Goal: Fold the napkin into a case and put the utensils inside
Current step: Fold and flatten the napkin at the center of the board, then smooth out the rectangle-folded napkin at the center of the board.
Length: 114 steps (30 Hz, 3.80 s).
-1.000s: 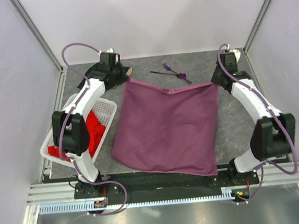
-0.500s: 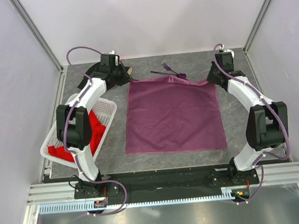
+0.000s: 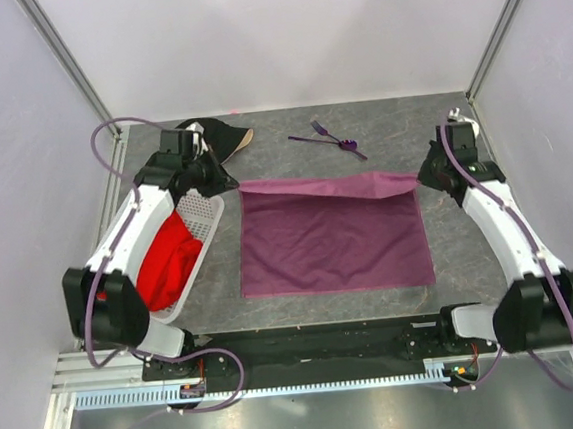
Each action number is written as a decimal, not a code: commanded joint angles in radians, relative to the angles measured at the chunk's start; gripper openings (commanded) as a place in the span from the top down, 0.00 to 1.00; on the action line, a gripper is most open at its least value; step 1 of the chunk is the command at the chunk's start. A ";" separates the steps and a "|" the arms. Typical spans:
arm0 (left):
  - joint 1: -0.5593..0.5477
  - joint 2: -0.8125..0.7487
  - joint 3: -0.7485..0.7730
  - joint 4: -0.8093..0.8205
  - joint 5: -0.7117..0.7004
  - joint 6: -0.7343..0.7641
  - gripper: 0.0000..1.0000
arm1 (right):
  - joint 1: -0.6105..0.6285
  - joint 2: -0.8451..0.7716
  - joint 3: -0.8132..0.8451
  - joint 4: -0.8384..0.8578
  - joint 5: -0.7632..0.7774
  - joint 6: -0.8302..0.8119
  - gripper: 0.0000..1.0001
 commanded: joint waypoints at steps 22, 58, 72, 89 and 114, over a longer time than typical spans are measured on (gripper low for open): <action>-0.233 0.216 -0.303 0.041 -0.233 -0.085 0.98 | -0.002 0.130 -0.424 0.207 -0.073 0.114 1.00; -0.245 -0.291 -0.433 -0.142 -0.102 -0.065 0.98 | -0.003 -0.116 -0.288 -0.173 0.036 0.063 1.00; -0.314 -0.156 -0.496 -0.053 -0.128 -0.087 0.98 | -0.003 0.051 -0.343 -0.073 0.085 0.125 1.00; -0.316 -0.201 -0.556 -0.042 -0.139 -0.134 0.98 | -0.003 0.017 -0.306 -0.075 0.167 0.122 0.96; -0.316 -0.393 -0.486 -0.087 -0.112 -0.124 0.51 | -0.003 -0.133 -0.260 -0.136 0.092 0.069 0.31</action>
